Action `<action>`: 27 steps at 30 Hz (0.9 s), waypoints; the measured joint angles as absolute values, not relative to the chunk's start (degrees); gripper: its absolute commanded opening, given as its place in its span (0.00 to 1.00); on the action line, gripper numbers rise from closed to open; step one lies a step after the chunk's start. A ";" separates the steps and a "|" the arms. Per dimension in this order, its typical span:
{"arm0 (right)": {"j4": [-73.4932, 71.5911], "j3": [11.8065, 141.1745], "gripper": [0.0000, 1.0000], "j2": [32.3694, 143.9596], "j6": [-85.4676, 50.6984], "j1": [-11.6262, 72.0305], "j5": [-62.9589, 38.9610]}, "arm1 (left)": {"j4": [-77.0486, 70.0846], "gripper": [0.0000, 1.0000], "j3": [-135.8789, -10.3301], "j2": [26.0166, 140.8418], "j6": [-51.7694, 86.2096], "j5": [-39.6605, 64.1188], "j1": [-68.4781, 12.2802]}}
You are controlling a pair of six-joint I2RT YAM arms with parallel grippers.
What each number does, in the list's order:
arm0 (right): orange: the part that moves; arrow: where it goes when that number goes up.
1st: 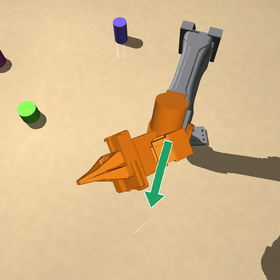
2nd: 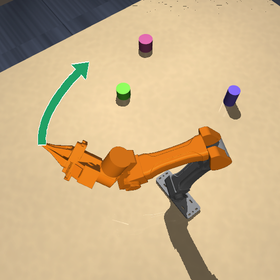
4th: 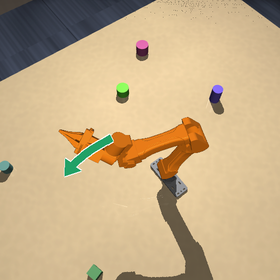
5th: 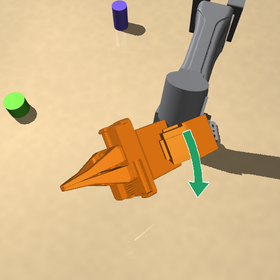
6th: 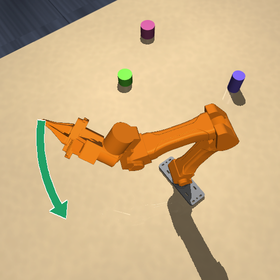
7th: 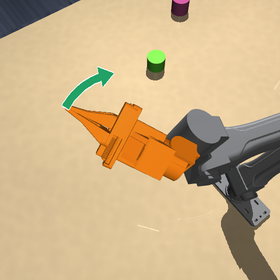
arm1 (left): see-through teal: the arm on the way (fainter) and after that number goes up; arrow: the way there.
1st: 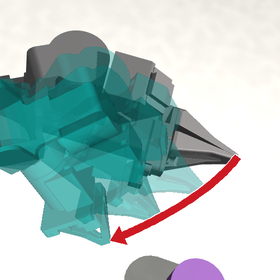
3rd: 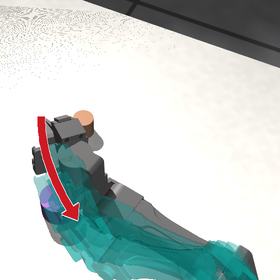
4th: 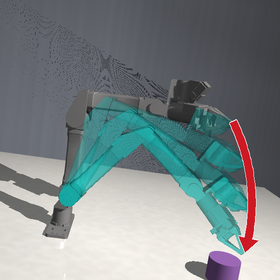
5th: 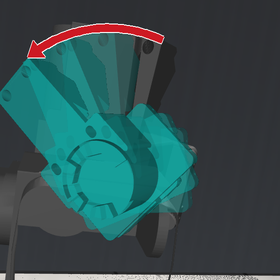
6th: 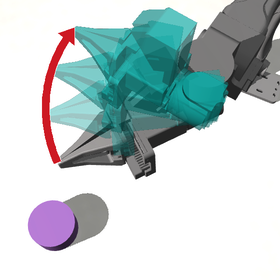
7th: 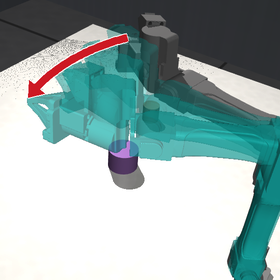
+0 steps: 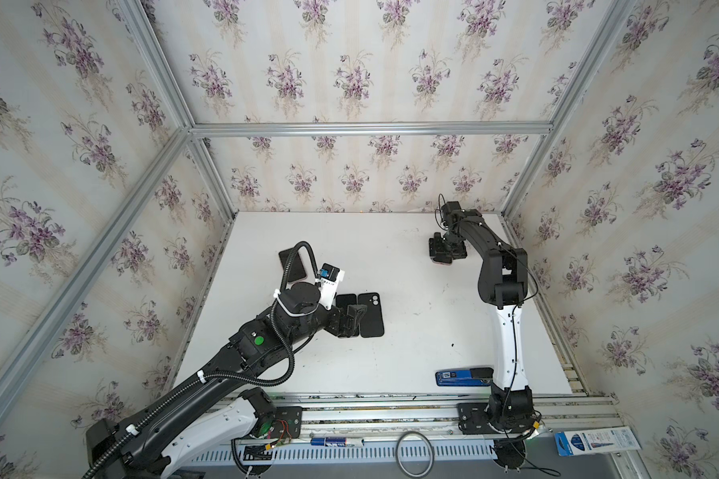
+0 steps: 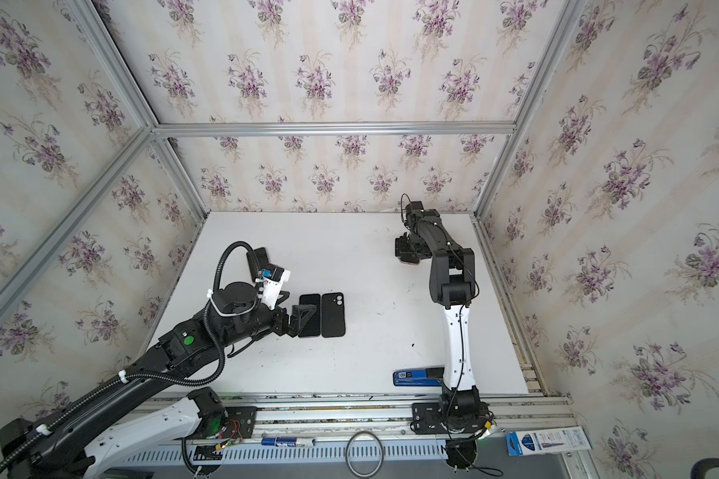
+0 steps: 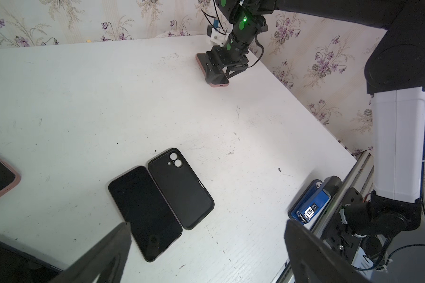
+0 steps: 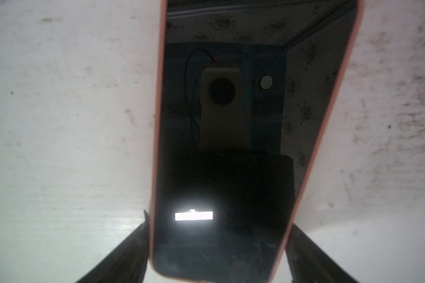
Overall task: Take the phone out of the phone case
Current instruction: Pick up the phone from the top-right of the table.
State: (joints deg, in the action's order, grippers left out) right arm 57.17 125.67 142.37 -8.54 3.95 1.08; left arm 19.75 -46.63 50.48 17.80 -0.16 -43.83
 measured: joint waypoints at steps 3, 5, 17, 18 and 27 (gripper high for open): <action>58.46 128.22 0.86 143.44 -8.54 3.90 1.37 | 19.75 1.00 -46.63 50.39 17.63 -0.16 -43.83; 59.37 130.17 0.85 144.62 -8.54 3.86 1.50 | 19.75 1.00 -46.63 50.33 17.45 -0.19 -43.83; 60.97 133.08 0.71 146.76 -8.97 3.57 1.89 | 19.81 1.00 -46.63 49.82 17.19 -0.27 -43.81; 60.93 133.01 0.69 146.71 -8.99 3.57 1.74 | 19.84 1.00 -46.63 49.76 17.19 -0.27 -43.81; 56.95 120.29 0.52 139.22 -10.66 3.44 0.36 | 19.88 1.00 -46.63 49.36 17.74 -0.16 -43.81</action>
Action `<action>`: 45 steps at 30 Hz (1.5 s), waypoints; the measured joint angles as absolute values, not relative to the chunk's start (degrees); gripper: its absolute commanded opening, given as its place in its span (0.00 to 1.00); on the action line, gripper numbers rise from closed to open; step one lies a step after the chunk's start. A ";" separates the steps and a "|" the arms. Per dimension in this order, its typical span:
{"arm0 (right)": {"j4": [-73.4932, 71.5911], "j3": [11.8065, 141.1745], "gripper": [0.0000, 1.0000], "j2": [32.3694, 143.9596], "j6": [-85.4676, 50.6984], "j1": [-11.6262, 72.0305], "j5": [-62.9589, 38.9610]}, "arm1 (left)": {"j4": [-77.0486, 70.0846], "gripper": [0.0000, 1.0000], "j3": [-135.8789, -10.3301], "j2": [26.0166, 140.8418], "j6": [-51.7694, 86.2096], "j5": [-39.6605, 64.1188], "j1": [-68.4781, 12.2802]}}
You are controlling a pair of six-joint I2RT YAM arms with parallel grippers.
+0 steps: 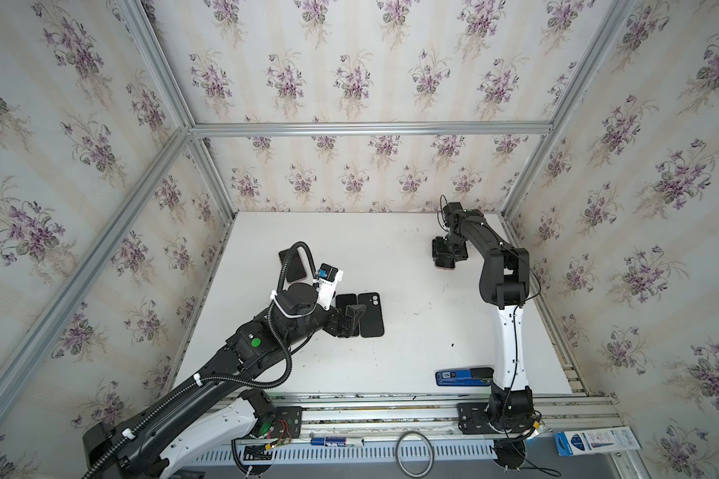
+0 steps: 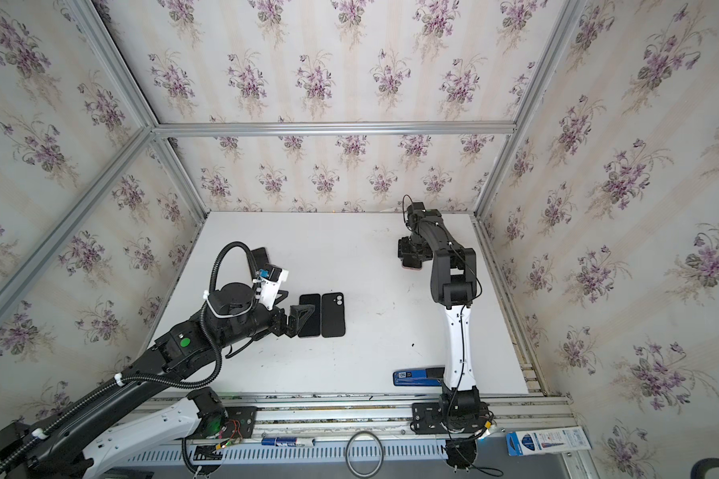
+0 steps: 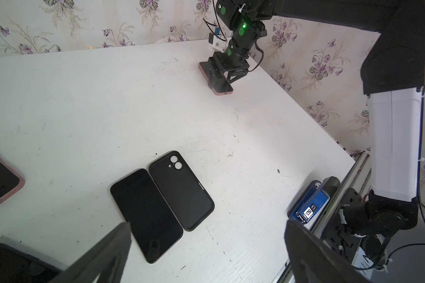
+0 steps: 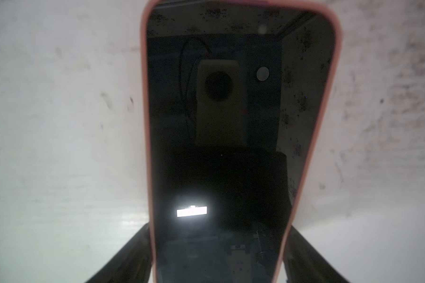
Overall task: Take the phone out of the phone case
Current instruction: Pick up the phone from the top-right of the table, then pass the phone.
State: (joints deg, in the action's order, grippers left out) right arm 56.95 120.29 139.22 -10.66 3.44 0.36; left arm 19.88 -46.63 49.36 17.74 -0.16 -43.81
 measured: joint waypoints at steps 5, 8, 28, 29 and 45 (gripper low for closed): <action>50.59 107.83 0.44 131.63 -11.99 3.42 -1.61 | 19.73 1.00 -46.63 50.22 19.11 0.67 -43.75; 44.88 99.42 0.41 126.26 -12.84 3.51 -3.03 | 19.11 1.00 -46.63 51.05 20.21 1.63 -43.48; 10.13 57.76 0.35 92.09 -12.91 18.76 -10.09 | 5.65 1.00 -52.58 66.48 31.14 16.82 -34.54; 8.78 56.01 0.35 90.50 -12.88 19.90 -9.69 | 5.39 1.00 -53.01 67.40 31.42 17.50 -34.15; 1.15 44.82 0.32 77.34 -11.27 36.53 -5.48 | 2.74 0.93 -56.40 76.60 34.96 20.34 -32.34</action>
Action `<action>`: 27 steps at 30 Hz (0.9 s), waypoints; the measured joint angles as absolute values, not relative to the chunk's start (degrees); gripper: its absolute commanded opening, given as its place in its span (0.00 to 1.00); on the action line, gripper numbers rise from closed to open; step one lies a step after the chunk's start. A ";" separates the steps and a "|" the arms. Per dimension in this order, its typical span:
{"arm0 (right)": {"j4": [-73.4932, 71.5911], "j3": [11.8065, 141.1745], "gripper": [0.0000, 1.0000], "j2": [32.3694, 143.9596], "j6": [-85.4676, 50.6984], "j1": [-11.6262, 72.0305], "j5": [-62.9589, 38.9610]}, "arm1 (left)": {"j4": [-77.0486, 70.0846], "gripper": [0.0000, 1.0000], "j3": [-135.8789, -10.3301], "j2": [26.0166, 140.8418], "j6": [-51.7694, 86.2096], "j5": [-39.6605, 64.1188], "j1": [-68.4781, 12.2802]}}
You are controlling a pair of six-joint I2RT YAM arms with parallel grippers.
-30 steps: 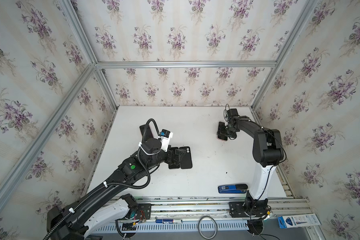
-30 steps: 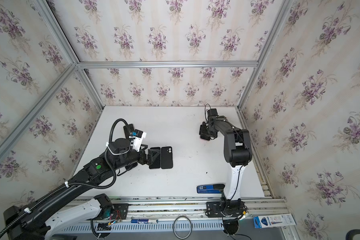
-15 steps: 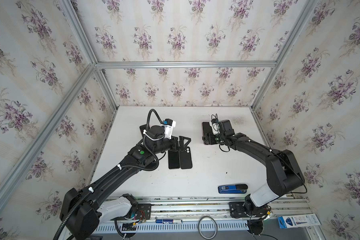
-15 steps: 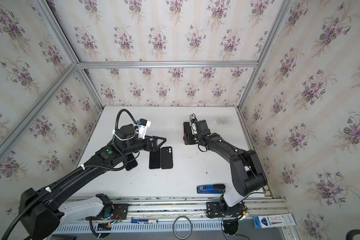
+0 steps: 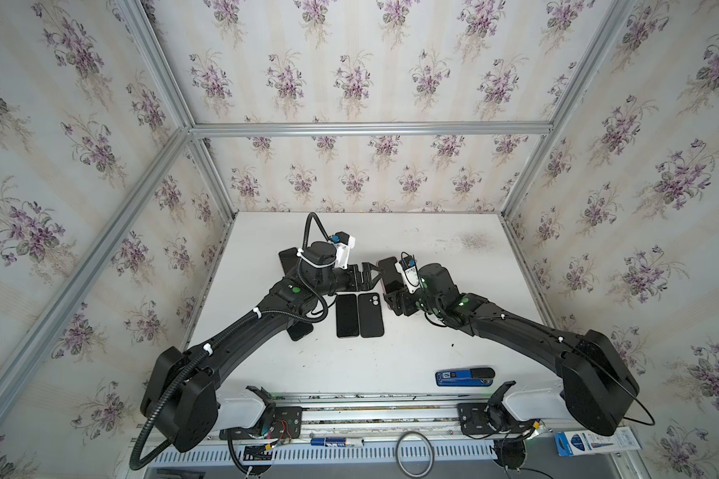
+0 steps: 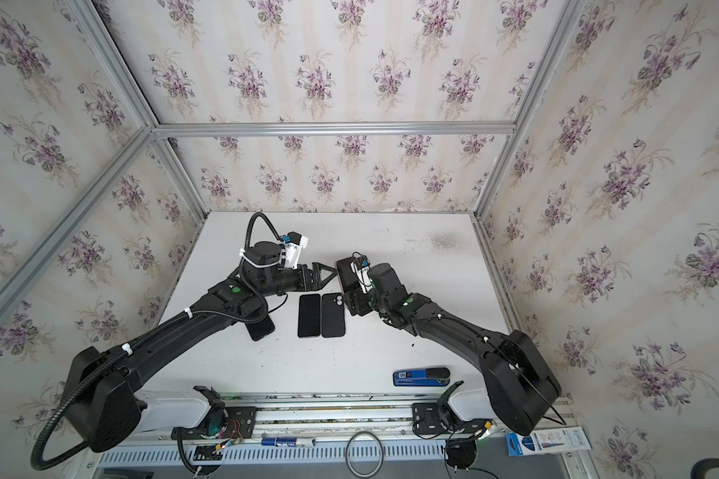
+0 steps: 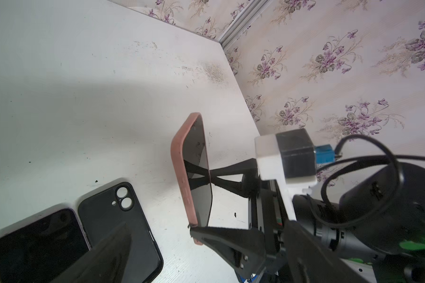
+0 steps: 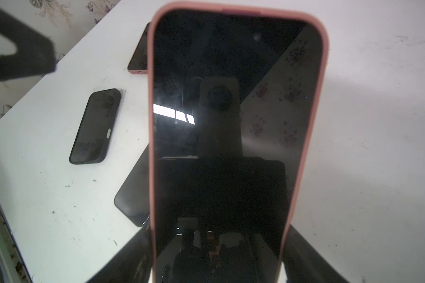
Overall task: Take the phone out of the phone case
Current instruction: Pass the phone.
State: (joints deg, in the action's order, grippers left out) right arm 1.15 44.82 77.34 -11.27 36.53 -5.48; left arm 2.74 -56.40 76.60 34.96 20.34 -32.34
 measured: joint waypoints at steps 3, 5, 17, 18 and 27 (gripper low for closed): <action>0.78 43.79 0.31 76.58 -11.29 38.20 -4.10 | 2.17 0.86 -56.77 78.00 35.03 20.95 -32.29; 0.38 43.29 0.31 75.94 -11.27 39.18 -4.19 | 1.98 0.81 -56.86 78.72 35.14 21.30 -32.23; -0.82 42.17 0.29 73.43 -11.31 43.20 -3.73 | 1.63 0.43 -56.86 81.93 36.47 23.03 -31.53; -0.82 42.17 0.29 73.41 -11.31 43.40 -3.70 | 1.52 0.40 -56.86 81.97 36.49 23.14 -31.53; -0.89 41.87 0.28 73.34 -11.31 43.88 -3.09 | -0.14 0.21 -55.86 82.28 36.77 24.38 -31.48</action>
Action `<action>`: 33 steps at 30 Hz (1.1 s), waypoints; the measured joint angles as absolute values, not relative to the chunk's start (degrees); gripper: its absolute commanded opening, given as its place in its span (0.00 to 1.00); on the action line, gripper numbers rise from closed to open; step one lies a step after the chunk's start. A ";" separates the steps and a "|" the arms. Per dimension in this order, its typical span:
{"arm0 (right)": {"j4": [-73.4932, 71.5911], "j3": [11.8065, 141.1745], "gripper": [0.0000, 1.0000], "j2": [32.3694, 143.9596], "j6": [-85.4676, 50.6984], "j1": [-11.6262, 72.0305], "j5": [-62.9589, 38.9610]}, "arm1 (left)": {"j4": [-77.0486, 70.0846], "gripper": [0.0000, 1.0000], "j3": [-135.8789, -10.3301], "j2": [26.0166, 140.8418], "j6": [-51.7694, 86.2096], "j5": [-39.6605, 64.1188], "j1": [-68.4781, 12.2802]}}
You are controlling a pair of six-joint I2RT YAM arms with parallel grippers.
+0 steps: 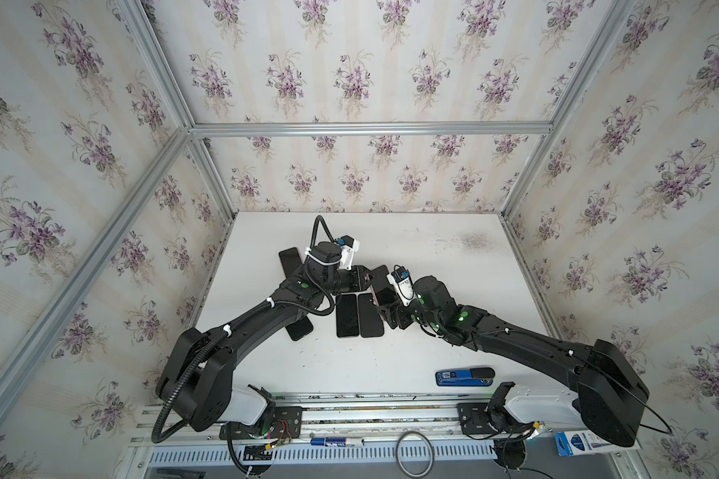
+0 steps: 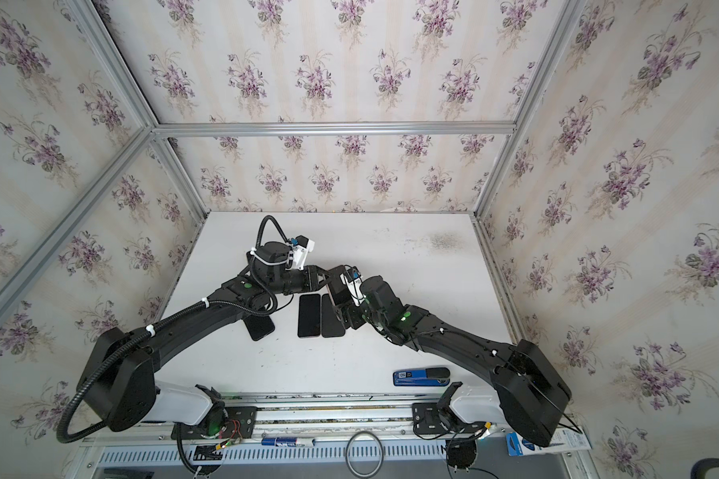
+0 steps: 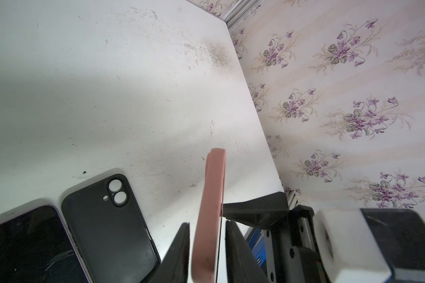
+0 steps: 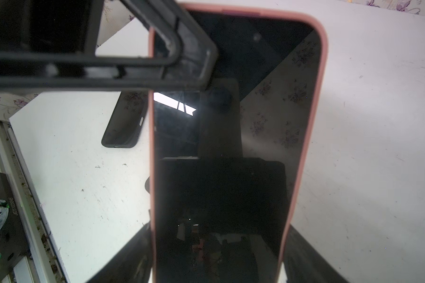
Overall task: Take the phone out of the phone case
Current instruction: Pass the phone.
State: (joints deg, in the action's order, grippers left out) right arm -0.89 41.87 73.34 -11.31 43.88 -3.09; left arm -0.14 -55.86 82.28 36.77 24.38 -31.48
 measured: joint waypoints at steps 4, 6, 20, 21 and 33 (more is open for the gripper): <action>-0.86 41.85 0.28 73.34 -11.57 43.88 -3.09 | -0.82 0.12 -55.53 82.32 37.06 25.45 -31.42; -0.95 41.82 0.28 73.36 -11.73 43.86 -3.38 | -1.06 0.07 -55.48 82.24 36.86 25.98 -31.42; -5.65 36.93 0.95 66.02 -13.91 43.97 -5.50 | -0.38 0.00 -54.06 74.78 36.64 25.50 -30.55; -6.20 35.75 0.97 64.45 -14.57 43.97 -5.52 | -0.58 0.00 -53.89 73.56 36.62 24.93 -30.22; -12.45 27.20 0.97 53.01 -25.89 43.97 -12.21 | -8.03 0.00 -47.29 56.99 42.13 21.34 -26.61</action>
State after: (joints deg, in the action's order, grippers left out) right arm -12.45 27.20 53.01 -25.89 43.97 -12.21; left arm -8.03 -47.29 56.99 42.13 21.34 -26.61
